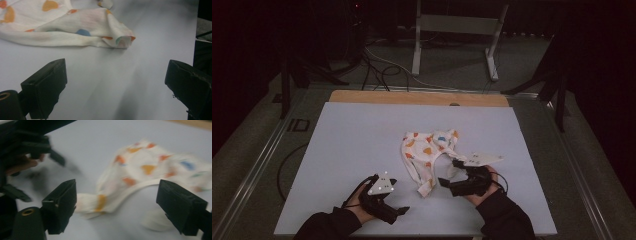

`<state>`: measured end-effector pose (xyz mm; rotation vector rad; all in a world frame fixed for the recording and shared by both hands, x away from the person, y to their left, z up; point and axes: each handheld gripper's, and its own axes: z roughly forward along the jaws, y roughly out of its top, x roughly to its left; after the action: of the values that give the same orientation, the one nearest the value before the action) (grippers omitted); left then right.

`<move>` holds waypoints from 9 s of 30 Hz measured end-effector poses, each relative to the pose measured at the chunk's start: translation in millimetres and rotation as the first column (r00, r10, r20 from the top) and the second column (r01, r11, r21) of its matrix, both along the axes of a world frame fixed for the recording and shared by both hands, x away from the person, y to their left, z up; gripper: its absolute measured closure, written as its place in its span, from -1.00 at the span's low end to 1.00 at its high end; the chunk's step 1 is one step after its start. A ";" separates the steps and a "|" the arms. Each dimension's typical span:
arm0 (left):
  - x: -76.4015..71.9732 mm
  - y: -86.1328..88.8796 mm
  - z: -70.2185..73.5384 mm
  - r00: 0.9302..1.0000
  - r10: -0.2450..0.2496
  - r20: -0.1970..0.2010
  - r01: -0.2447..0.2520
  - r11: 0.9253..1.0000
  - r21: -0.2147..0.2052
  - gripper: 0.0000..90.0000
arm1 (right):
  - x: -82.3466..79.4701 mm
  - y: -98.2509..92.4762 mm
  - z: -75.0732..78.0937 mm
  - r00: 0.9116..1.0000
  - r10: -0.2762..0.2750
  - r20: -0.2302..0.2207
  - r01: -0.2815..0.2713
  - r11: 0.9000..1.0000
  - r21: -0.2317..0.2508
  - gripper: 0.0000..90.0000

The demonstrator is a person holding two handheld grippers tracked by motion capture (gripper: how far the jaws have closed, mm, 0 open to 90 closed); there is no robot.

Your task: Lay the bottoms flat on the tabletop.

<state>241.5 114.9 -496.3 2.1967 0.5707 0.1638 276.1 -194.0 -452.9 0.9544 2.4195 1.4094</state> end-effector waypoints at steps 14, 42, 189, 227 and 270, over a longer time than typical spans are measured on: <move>5.2 -20.7 -6.5 1.000 -0.018 -0.005 0.018 1.000 -0.008 -0.70 | -13.8 58.0 -44.4 0.988 0.135 -0.072 -0.148 0.965 -0.216 0.73; 7.7 -47.2 -8.9 0.997 -0.070 0.040 0.070 0.998 0.004 -0.51 | -4.2 43.7 -26.0 0.997 0.059 -0.046 -0.066 0.985 -0.160 0.97; 8.5 76.1 13.2 0.976 0.183 0.119 -0.167 0.977 -0.131 -0.99 | 23.1 -61.3 16.8 0.964 -0.249 0.093 0.257 0.962 -0.091 0.95; 7.3 74.2 11.7 0.980 0.163 0.115 -0.149 0.981 -0.123 -0.99 | 13.1 73.3 -42.2 0.969 0.196 -0.152 -0.227 0.950 -0.217 0.82; 5.7 73.5 12.9 0.980 0.159 0.119 -0.143 0.980 -0.136 -0.99 | 10.6 -27.8 -34.0 0.988 -0.040 -0.152 0.011 0.981 -0.191 0.99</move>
<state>247.2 188.5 -483.3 2.0032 0.6572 0.3396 286.7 -221.9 -486.9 1.0791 2.5858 1.1077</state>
